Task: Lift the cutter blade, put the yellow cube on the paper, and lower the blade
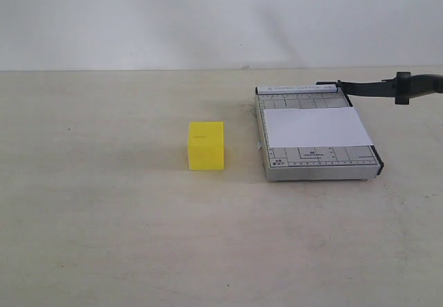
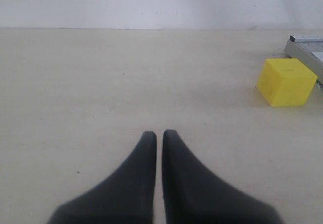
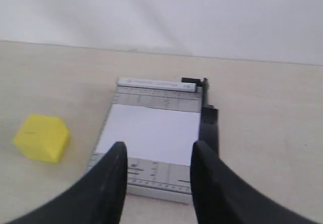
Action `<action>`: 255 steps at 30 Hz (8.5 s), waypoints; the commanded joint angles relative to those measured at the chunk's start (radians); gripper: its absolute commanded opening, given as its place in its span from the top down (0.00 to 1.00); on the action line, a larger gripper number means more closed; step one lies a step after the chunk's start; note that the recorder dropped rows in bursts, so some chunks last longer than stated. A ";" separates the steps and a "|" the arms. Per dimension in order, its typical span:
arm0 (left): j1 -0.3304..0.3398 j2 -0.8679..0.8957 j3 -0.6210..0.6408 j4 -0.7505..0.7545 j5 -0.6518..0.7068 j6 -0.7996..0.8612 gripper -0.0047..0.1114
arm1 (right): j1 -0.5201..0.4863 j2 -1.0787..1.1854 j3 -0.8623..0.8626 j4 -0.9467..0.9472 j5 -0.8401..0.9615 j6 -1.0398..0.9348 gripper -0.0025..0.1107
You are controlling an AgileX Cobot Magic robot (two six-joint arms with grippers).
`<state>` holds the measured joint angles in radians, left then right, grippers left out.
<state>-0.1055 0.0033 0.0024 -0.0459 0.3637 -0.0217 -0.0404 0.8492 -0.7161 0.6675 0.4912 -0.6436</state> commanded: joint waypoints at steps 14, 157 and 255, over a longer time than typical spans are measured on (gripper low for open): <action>-0.009 -0.003 -0.002 -0.547 -0.232 -0.165 0.92 | -0.008 -0.625 0.513 -0.045 -0.073 0.104 0.98; -0.715 2.530 -2.479 0.067 0.346 -0.235 0.92 | -0.008 0.163 0.603 0.131 -0.417 0.069 0.98; -0.658 2.110 -1.627 1.635 -0.515 -1.666 0.92 | -0.008 0.163 0.603 0.134 -0.398 0.085 0.98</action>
<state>-0.7668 2.0169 -1.5111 1.5214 -0.0723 -1.6571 -0.0420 1.0097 -0.1181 0.7997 0.1014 -0.5636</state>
